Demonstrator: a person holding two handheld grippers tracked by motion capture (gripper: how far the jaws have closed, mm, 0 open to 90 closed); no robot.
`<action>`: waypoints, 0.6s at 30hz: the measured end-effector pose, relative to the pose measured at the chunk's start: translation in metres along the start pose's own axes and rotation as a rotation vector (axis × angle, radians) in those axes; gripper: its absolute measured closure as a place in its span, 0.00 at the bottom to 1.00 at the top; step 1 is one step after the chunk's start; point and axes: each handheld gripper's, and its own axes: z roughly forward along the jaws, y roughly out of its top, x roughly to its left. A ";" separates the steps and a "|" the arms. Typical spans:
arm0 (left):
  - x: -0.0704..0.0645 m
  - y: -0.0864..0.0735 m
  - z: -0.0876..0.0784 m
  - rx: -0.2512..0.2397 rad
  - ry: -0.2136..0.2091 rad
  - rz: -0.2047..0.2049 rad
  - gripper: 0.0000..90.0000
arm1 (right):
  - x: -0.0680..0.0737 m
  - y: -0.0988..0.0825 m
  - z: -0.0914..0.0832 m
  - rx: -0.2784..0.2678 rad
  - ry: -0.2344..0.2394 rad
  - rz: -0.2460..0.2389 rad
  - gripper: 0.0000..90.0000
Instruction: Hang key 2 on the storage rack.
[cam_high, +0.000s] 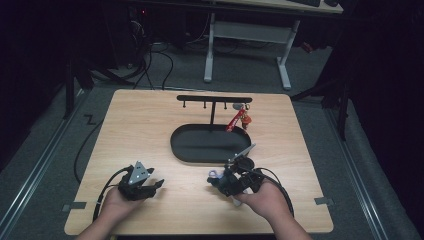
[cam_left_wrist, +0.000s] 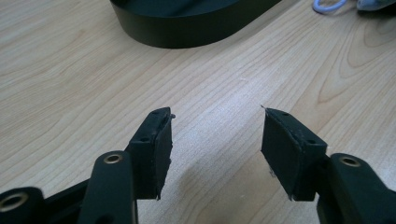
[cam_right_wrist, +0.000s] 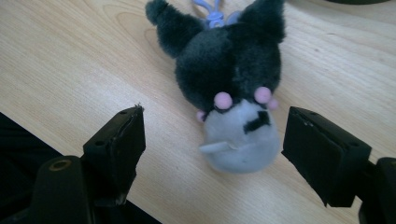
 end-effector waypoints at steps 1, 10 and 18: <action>0.000 0.000 0.000 0.000 0.000 -0.001 0.48 | 0.001 0.000 0.003 0.001 0.004 -0.005 0.23; 0.001 -0.001 -0.001 0.002 0.005 -0.004 0.48 | 0.002 0.003 0.025 0.025 -0.011 -0.014 0.22; 0.006 -0.005 -0.002 0.009 0.007 -0.019 0.48 | -0.006 0.003 0.027 0.016 -0.034 0.009 0.22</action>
